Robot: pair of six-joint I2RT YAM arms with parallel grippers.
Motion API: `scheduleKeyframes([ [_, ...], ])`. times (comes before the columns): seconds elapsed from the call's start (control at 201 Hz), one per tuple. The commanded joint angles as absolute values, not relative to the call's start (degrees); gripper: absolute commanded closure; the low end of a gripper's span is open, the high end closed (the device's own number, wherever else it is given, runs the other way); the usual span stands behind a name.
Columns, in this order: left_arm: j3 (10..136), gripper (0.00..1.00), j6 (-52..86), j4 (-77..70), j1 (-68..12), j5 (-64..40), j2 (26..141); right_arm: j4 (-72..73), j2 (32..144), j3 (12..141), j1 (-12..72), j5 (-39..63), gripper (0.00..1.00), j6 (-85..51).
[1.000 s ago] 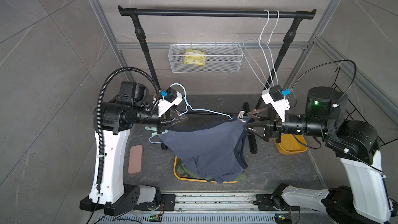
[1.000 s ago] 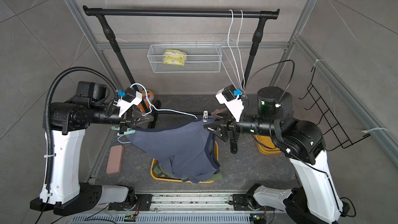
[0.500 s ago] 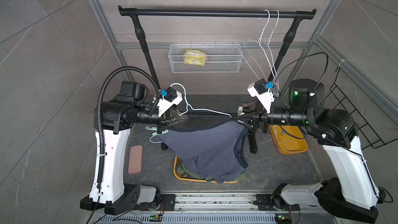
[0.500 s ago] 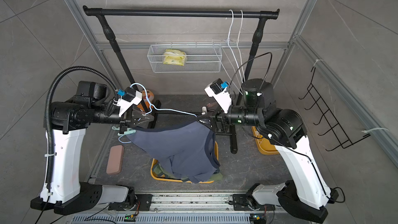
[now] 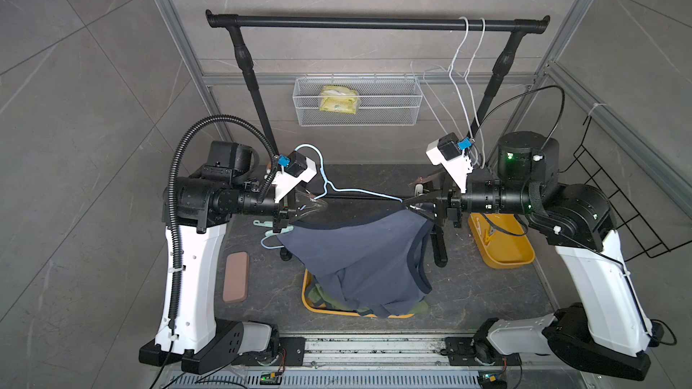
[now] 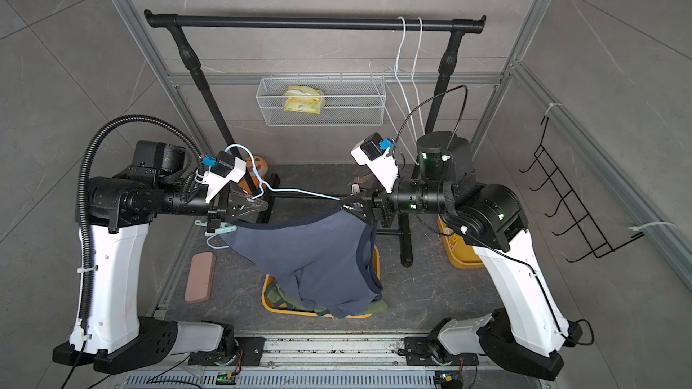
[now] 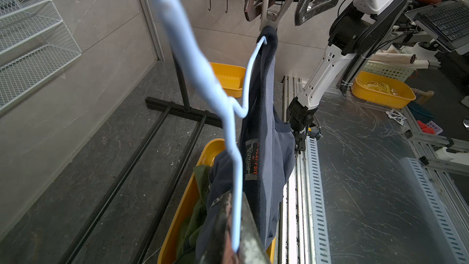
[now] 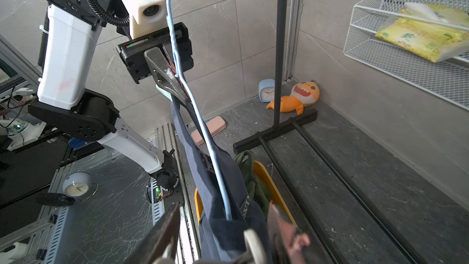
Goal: Remove the clothespins securing tank tops to the hanger
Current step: Remove the clothespin from the hanger.
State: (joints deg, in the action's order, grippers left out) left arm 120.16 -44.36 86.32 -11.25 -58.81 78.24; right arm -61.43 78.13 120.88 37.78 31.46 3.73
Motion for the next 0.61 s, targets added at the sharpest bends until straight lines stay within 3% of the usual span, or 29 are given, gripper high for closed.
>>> scheduleKeyframes([
  [0.0, 121.0, 1.0, -44.8, 87.4, -11.1, -62.8, 76.9, -61.2, 78.9, 122.6, 37.5, 33.4, 0.49, 4.4],
  [0.104, 120.3, 1.0, -45.2, 87.3, -11.1, -62.6, 76.8, -61.5, 79.5, 123.4, 37.5, 33.8, 0.72, 4.4],
  [0.199, 119.6, 1.0, -45.3, 87.1, -11.1, -62.3, 76.7, -62.0, 80.0, 124.1, 37.5, 33.7, 1.0, 4.4],
  [0.438, 116.8, 1.0, -45.6, 86.0, -11.2, -60.8, 76.3, -59.6, 79.4, 124.7, 37.6, 31.2, 1.0, 2.5],
  [0.602, 115.3, 1.0, -45.3, 84.4, -11.2, -59.4, 76.2, -58.5, 78.2, 127.8, 37.6, 23.2, 1.0, -0.8],
])
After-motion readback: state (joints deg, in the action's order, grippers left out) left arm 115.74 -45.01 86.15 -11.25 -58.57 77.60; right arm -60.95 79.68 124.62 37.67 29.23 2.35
